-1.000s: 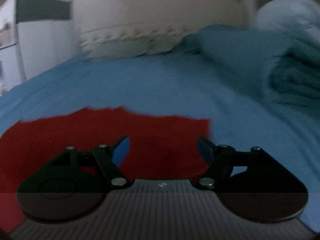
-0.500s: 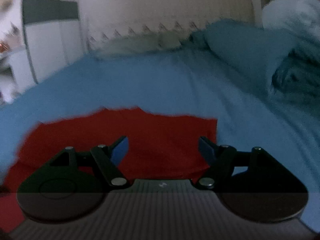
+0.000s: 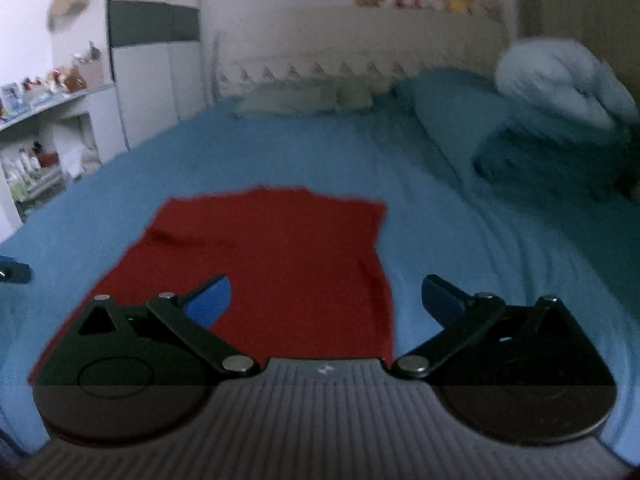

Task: Fold small clothes
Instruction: 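Grasp the sweater hem with the left gripper and lift it toward the collar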

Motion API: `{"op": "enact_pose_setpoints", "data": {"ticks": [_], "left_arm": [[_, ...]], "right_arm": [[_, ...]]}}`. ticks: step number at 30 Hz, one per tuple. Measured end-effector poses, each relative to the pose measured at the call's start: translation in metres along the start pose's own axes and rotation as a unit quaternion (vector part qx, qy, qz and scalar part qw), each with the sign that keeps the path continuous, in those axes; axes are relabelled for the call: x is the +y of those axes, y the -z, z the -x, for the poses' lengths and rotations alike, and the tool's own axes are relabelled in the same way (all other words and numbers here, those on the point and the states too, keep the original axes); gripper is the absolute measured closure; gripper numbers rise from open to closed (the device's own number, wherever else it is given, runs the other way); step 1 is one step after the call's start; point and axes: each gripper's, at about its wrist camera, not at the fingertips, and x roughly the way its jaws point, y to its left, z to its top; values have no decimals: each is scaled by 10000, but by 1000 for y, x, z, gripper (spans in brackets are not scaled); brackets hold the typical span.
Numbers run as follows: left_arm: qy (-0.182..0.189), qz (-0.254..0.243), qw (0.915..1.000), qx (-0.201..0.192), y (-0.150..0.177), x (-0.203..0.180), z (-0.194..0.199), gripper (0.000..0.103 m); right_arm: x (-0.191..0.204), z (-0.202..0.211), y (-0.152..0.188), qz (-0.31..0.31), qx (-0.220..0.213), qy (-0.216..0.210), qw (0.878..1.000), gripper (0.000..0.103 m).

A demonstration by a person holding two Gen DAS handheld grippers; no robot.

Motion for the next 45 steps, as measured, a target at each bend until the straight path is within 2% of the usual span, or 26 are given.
{"op": "enact_pose_setpoints", "data": {"ticks": [4,7,11,14,19,25,27,28,29,30,31,33,34,37,40,42,45], "left_arm": [[-121,588,9978,288,48,27,6,5],[-130,832,9952,506,73,40,-1,20],[-161,1040,9915,765,95,49,-16,38],[-189,990,9923,721,98,48,-21,40],[-190,866,9940,637,95,47,-28,42],[-337,964,9925,678,94,52,-32,61],[-388,960,9922,688,95,54,-32,73],[-409,943,9922,709,94,54,-33,78],[-414,926,9920,747,94,55,-33,87],[-387,935,9918,782,94,56,-34,93],[-359,951,9915,814,92,57,-34,95],[-361,919,9913,873,90,56,-35,98],[-382,877,9914,891,89,55,-34,98],[-420,735,9925,881,82,48,-28,99],[-273,753,9939,757,69,45,-17,99],[-205,763,9947,660,51,46,-12,99],[47,845,9960,280,11,46,-6,99]], "right_arm": [[-8,14,60,-343,503,6,9981,0],[-15,10,97,-466,817,149,9955,0],[-29,5,128,-871,1015,200,9908,0],[-33,4,140,-1068,1092,174,9881,0],[-32,-11,144,-1157,1256,102,9853,1],[-28,-27,143,-1287,1377,220,9818,16],[-28,-26,143,-1337,1388,235,9810,27],[-27,-25,143,-1350,1402,245,9806,29],[-28,-26,142,-1347,1413,238,9805,35],[-27,-26,142,-1333,1417,229,9806,44],[-27,-26,142,-1315,1428,211,9807,52],[-28,-28,141,-1306,1466,174,9804,74],[-28,-28,141,-1330,1457,140,9802,79],[-32,-24,135,-1483,1406,36,9789,81],[-37,-15,124,-1632,1243,-132,9786,82],[-42,-14,111,-1763,1172,-299,9769,82],[-55,-19,78,-2054,998,-615,9716,82]]}}
